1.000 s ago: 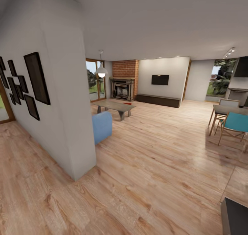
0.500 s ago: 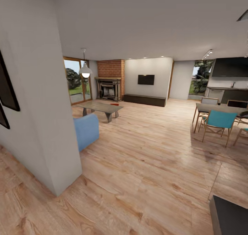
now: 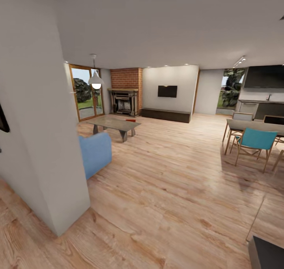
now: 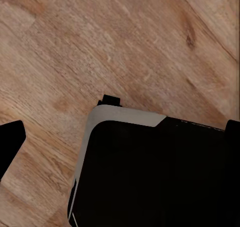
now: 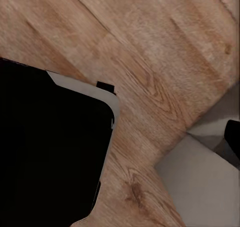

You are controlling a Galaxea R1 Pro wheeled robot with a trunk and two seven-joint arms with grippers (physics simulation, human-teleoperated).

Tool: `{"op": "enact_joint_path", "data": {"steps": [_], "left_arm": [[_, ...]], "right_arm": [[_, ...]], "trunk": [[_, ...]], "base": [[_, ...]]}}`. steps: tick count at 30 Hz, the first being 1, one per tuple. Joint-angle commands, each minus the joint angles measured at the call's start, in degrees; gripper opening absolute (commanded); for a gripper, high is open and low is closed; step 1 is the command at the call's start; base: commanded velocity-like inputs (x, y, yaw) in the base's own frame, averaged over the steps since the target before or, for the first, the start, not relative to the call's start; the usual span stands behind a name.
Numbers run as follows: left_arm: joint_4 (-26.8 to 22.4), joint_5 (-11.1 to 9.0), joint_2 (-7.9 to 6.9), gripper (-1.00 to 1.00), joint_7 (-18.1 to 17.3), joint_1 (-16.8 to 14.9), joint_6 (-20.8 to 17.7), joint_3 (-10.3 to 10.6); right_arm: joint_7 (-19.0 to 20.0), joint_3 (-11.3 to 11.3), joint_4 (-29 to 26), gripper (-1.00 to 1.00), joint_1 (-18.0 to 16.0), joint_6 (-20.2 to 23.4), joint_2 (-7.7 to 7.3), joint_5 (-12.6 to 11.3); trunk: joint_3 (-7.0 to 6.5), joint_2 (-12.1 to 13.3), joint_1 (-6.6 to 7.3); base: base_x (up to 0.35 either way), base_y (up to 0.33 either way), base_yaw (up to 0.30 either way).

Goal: Move the two storage containers from the living room to the garage. In the garage, place one container on the floor and stack the other container on top of it (either order is fine).

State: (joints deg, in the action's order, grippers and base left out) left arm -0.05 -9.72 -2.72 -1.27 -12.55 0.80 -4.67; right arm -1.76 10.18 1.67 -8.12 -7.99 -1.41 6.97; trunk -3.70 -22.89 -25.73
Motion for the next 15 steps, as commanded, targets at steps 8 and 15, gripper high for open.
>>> {"op": "enact_joint_path", "data": {"steps": [8, 15], "left_arm": [[0.05, -0.18, 0.00, 1.00, -0.13, -0.02, 0.15, -0.43], [0.05, -0.21, 0.00, 1.00, -0.13, -0.02, 0.09, -0.43]], "right_arm": [[-0.26, 0.01, 0.18, 1.00, -0.06, -0.36, -0.02, 0.59], [-0.26, -0.03, 0.18, 1.00, -0.06, -0.33, -0.03, 0.59]], "trunk": [[0.02, -0.03, -0.05], [0.02, -0.03, -0.05]], "base": [[0.323, 0.000, 0.000], [0.323, 0.000, 0.000]]}}
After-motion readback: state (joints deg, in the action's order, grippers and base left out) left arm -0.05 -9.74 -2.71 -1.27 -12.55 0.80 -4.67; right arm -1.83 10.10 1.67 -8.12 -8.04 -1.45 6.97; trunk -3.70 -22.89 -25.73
